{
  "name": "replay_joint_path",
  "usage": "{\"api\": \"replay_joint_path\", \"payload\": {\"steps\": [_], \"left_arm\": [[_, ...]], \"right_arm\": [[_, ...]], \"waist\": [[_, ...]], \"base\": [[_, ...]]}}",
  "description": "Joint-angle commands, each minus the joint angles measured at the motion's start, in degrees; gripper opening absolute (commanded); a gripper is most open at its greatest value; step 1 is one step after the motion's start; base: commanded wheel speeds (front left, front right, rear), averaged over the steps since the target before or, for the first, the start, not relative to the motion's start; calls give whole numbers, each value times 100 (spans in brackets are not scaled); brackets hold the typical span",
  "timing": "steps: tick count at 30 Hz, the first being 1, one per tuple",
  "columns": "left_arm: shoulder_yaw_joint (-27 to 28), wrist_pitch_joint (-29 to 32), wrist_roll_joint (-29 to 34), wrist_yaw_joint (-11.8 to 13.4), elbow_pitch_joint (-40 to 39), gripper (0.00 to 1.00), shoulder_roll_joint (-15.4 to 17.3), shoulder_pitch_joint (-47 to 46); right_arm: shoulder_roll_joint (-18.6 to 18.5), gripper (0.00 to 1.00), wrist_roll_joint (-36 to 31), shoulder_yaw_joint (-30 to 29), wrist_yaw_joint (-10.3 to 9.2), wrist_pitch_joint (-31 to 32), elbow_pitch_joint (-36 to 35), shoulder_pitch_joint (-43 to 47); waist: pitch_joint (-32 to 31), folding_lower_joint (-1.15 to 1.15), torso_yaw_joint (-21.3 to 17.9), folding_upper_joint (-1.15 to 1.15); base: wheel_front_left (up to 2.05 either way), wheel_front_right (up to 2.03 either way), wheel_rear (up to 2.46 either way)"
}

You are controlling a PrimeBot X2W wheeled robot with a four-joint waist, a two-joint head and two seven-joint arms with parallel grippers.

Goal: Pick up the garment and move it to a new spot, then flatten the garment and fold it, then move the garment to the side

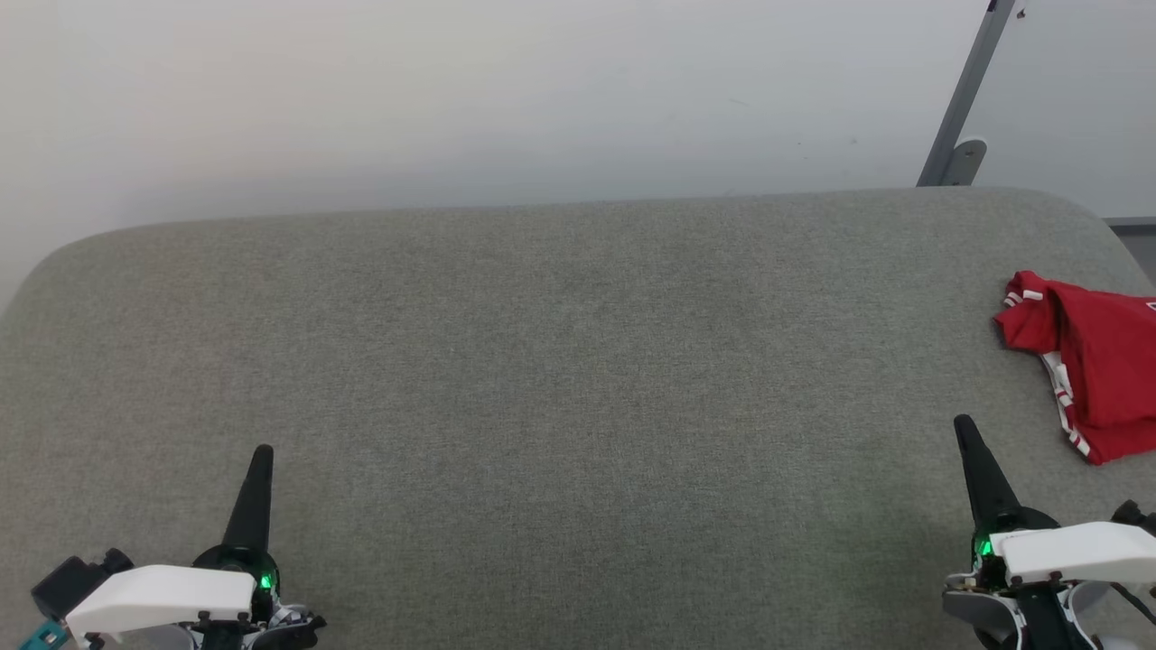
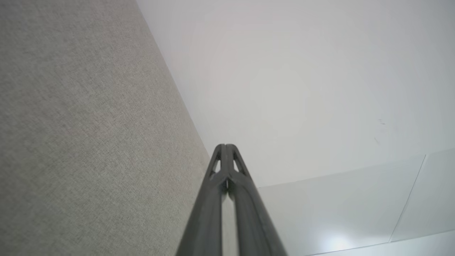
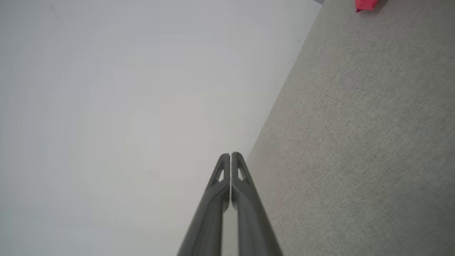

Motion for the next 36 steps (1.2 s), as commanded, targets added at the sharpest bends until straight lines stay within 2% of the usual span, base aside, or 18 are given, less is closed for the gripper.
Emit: {"api": "replay_joint_path", "payload": {"steps": [1,36], "left_arm": [[33,51,-126,-22,-10,0,9,-104],[139,444,-1273,-30,169,0,-274,-440]], "right_arm": [[5,0,120,-22,-1,55,-27,-111],[126,0,1484,-33,-2,376,106,-313]], "waist": [[3,0,-3,0],[86,0,-79,0]], "base": [[0,0,0],[0,0,0]]}}
